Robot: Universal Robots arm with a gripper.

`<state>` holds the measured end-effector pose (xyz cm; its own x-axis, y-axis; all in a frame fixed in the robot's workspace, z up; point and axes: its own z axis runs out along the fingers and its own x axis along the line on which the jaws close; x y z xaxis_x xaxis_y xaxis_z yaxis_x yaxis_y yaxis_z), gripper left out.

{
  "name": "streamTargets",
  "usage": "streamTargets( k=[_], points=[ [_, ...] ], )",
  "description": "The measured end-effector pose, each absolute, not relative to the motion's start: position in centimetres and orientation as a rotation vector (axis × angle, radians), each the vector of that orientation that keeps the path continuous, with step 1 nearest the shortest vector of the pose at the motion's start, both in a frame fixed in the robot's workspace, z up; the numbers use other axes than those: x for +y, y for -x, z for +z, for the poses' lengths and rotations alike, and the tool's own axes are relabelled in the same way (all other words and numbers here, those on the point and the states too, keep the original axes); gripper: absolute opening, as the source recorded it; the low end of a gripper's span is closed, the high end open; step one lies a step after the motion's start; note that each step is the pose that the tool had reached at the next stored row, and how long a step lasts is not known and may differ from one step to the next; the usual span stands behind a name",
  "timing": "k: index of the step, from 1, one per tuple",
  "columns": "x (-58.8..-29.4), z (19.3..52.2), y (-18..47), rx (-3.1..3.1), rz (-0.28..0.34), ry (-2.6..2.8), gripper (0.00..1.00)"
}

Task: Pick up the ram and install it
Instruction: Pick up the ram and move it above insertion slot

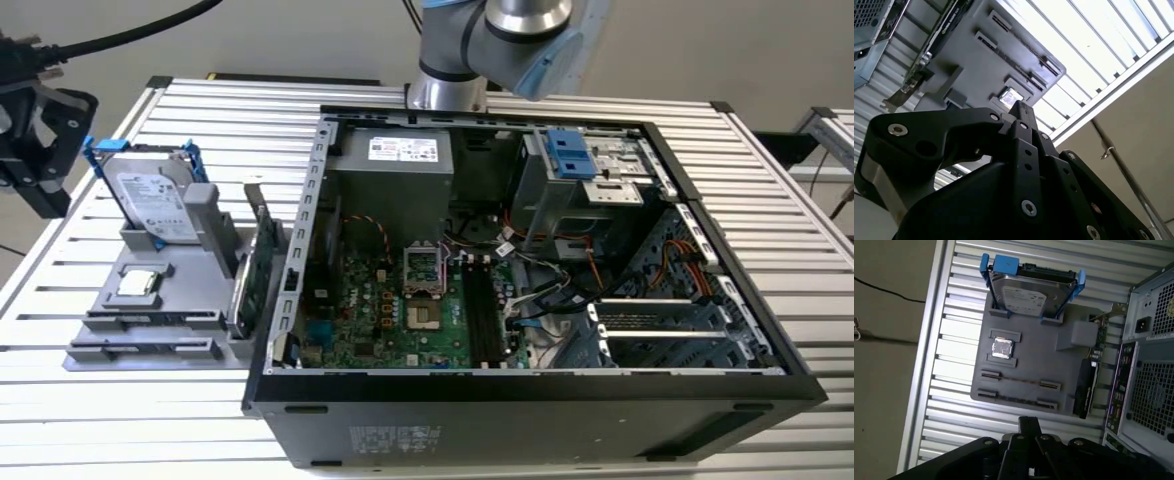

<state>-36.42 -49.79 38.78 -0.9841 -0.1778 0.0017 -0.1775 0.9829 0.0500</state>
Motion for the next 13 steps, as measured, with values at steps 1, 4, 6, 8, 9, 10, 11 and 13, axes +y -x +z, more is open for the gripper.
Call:
streamTargets(
  k=[1,4,6,8,9,10,11,13],
  points=[
    [-49.79,38.78,36.42,-3.12,-0.078,-0.296,0.0],
    [-49.79,38.79,36.42,-3.114,-0.077,-0.345,0.0],
    [-49.79,38.79,36.43,-3.111,-0.077,-0.372,0.0],
    [-49.79,38.79,36.42,-3.107,-0.077,-0.397,0.0],
    [-49.79,38.78,36.42,-3.105,-0.077,-0.411,0.0],
    [-49.79,38.79,36.42,-3.104,-0.077,-0.422,0.0],
    [-49.79,38.79,36.43,-3.102,-0.077,-0.432,0.0],
    [-49.79,38.78,36.42,-3.1,-0.077,-0.445,0.0]
  ],
)
